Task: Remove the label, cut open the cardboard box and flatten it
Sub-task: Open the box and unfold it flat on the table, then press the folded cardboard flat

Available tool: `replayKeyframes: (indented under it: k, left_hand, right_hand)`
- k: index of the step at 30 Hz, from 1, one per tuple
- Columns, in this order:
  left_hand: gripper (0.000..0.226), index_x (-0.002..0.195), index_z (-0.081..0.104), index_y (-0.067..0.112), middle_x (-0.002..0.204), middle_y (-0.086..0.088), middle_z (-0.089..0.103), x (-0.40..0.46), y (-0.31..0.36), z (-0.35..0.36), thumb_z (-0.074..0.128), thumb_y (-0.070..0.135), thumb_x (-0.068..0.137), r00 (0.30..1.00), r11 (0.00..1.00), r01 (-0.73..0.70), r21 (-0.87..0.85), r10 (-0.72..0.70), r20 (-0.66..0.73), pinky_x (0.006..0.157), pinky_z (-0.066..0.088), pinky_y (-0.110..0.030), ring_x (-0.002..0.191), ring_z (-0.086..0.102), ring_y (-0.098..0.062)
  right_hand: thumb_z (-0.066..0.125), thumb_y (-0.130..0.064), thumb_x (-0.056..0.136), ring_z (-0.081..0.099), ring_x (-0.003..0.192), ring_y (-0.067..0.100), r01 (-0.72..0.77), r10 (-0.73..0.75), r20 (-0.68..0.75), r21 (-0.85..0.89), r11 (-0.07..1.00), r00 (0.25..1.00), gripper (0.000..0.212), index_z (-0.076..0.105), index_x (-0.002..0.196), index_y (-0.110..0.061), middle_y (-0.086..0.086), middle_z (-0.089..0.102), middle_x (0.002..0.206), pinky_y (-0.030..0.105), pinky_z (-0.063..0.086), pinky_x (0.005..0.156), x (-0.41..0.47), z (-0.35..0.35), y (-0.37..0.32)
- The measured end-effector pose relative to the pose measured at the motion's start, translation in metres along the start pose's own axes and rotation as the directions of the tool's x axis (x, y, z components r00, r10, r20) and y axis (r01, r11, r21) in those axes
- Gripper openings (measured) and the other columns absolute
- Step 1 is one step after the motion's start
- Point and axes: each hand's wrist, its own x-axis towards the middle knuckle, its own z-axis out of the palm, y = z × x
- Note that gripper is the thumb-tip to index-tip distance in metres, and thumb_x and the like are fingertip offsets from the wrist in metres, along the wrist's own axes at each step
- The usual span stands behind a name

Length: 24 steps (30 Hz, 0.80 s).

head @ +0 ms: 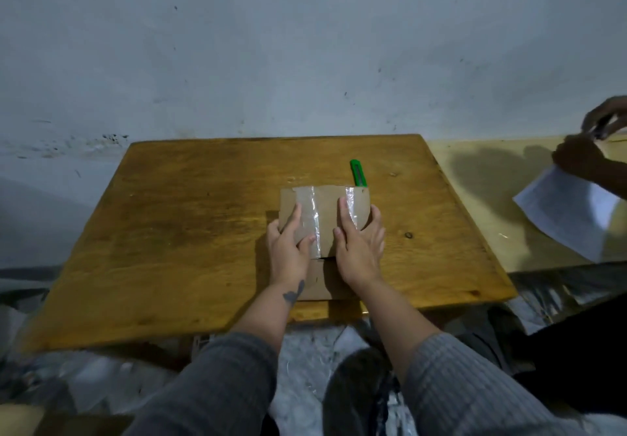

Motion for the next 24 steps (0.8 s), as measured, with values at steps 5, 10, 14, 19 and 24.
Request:
replayKeyframes:
  k: [5,10,14,19,24]
  left_hand:
    - [0.064,0.143,0.038,0.033,0.147,-0.015,0.028,-0.072,0.025,0.053,0.065,0.014,0.088,0.999,0.997,-0.037,-0.062,0.035,-0.030,0.110,0.026,-0.033,0.136,0.031,-0.028]
    - [0.061,0.143,0.040,0.032,0.141,-0.012,0.034,-0.161,0.036,0.122,0.065,0.019,0.089,0.998,0.998,-0.041,-0.050,0.039,-0.046,0.097,0.025,-0.018,0.130,0.037,-0.024]
    - [0.061,0.142,0.042,0.032,0.136,-0.009,0.038,-0.228,0.032,0.178,0.068,0.020,0.087,1.000,0.999,0.008,-0.043,-0.008,-0.010,0.091,0.026,-0.016,0.120,0.044,-0.019]
    - [0.064,0.142,0.040,0.036,0.127,0.000,0.041,-0.287,0.006,0.225,0.068,0.020,0.087,0.997,0.997,0.060,0.053,-0.062,0.046,0.087,0.031,-0.018,0.101,0.037,-0.003]
    - [0.065,0.145,0.033,0.038,0.131,-0.003,0.039,-0.306,-0.046,0.258,0.064,0.023,0.090,0.968,0.983,0.099,0.152,-0.130,0.214,0.092,0.030,-0.022,0.108,0.044,-0.013]
  right_hand:
    - [0.039,-0.031,0.098,0.009,0.139,0.033,0.014,-0.013,-0.003,0.034,0.999,1.000,0.054,0.018,0.143,-0.049,0.011,-0.002,0.155,0.050,0.016,0.112,-0.038,-0.054,0.062]
    - [0.045,-0.029,0.096,0.008,0.140,0.032,0.038,-0.040,0.021,0.126,0.991,0.999,0.052,0.028,0.141,-0.049,0.012,0.002,0.155,0.049,0.013,0.113,-0.093,-0.108,0.152]
    - [0.052,-0.025,0.093,0.012,0.139,0.031,-0.052,0.027,0.123,0.202,0.978,0.992,0.054,0.033,0.138,-0.049,0.016,0.009,0.152,0.045,0.017,0.113,-0.139,-0.142,0.221]
    - [0.057,-0.015,0.091,0.033,0.130,0.023,-0.259,0.156,0.336,0.288,0.922,0.929,0.059,0.037,0.137,-0.047,0.008,0.020,0.141,0.031,0.025,0.113,-0.186,-0.155,0.293]
    - [0.058,-0.006,0.090,0.042,0.120,0.020,-0.396,0.281,0.396,0.249,0.884,0.874,0.063,0.040,0.137,-0.042,0.005,0.027,0.134,0.026,0.030,0.108,-0.216,-0.121,0.344]
